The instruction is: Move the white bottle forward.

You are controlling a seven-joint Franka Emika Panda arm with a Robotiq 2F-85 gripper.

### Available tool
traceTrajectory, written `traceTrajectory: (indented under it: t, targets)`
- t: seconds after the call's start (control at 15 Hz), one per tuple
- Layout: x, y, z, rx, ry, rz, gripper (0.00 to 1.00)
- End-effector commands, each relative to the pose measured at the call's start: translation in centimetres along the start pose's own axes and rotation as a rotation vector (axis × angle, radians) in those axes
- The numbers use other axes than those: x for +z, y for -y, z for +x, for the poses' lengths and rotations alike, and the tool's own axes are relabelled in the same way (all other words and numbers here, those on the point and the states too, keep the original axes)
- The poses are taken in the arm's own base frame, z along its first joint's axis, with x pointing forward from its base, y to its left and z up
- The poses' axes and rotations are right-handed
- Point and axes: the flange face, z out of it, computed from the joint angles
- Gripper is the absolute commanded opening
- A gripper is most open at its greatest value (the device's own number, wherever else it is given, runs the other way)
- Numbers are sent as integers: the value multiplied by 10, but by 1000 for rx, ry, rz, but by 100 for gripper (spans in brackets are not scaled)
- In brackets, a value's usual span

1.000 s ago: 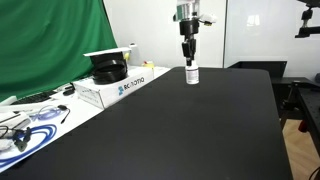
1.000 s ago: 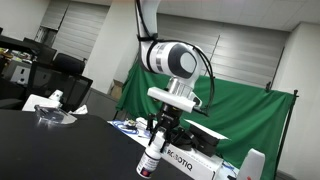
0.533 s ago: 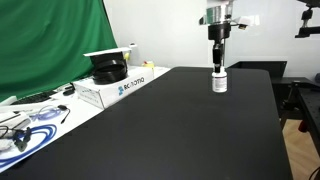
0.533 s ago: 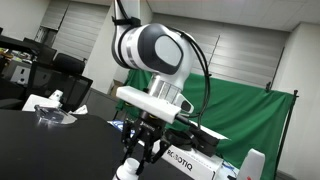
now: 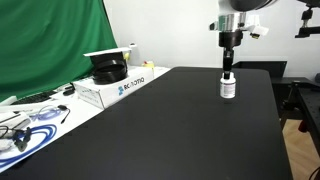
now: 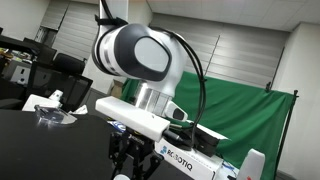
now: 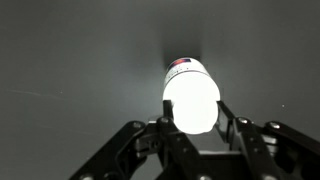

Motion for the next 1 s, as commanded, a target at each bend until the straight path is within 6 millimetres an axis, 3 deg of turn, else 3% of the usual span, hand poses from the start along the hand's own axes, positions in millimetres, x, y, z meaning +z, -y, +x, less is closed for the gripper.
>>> traceTrajectory:
  t: [0.0, 0.93]
  targets:
    - [4, 1, -10, -10, -16, -26, 19]
    - [37, -3, -23, -18, 14, -31, 19]
